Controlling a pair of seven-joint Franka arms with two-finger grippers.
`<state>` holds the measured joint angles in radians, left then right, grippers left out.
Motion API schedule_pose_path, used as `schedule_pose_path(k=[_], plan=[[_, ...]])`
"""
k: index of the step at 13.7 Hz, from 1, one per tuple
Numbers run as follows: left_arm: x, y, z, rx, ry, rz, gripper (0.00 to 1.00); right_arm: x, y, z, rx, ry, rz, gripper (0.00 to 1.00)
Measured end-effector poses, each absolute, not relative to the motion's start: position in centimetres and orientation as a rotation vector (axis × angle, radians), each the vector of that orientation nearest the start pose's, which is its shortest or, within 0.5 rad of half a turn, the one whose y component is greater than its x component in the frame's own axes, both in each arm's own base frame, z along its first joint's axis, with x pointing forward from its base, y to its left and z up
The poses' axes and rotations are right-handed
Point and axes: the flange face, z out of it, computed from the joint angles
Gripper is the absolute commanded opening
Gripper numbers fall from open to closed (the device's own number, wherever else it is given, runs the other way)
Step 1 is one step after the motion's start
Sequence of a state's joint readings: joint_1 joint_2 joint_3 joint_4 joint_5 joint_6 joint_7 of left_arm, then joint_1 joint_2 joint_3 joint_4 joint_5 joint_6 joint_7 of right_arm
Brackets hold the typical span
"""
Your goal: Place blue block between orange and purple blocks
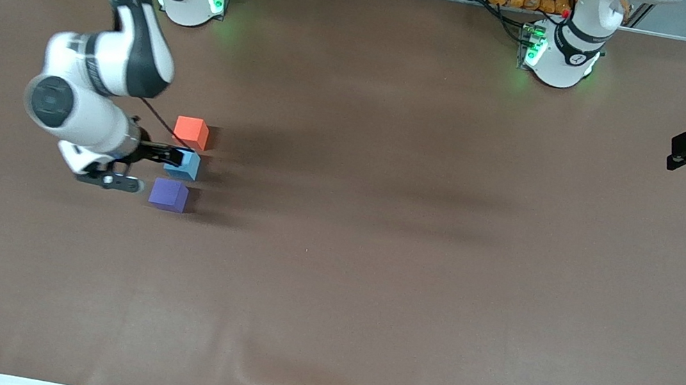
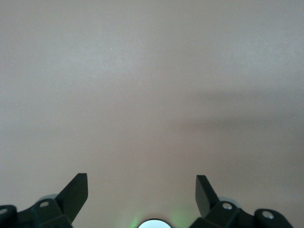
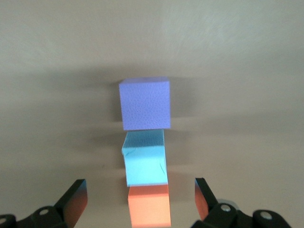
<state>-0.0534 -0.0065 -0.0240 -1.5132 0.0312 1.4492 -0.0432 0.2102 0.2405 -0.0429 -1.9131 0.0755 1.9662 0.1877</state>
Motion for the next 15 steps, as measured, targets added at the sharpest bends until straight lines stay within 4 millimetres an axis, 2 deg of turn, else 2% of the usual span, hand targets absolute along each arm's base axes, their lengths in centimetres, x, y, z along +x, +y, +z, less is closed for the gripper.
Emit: schedule_pose_path(k=[2,4,5,7,9,10,13,15], plan=[[54.0,-3.8,64.0,-3.105,0.049,0.099,1.0,59.8,8.4,41.2,-3.093,0.121,0.271,1.0],[54.3,-3.9,63.6,-3.104,0.051,0.112,1.0,61.2,5.3,45.6,-3.083,0.054,0.176,1.0],[54.3,-3.9,63.5,-3.104,0.051,0.115,1.0,61.5,3.2,47.1,-3.077,-0.01,0.134,1.0],[54.3,-3.9,63.5,-3.104,0.052,0.114,1.0,61.4,-1.6,48.9,-3.057,-0.092,0.104,1.0],[54.3,-3.9,63.5,-3.104,0.052,0.114,1.0,60.7,-4.6,50.2,-3.045,-0.097,0.113,1.0],[54.3,-3.9,63.5,-3.104,0.052,0.114,1.0,60.7,-5.0,51.5,-3.046,-0.1,0.097,1.0],[54.3,-3.9,63.5,-3.104,0.052,0.113,1.0,60.5,-4.8,57.8,-3.05,-0.122,0.055,1.0],[54.3,-3.9,63.5,-3.104,0.052,0.113,1.0,60.0,-4.6,60.4,-3.058,-0.088,0.045,1.0]])
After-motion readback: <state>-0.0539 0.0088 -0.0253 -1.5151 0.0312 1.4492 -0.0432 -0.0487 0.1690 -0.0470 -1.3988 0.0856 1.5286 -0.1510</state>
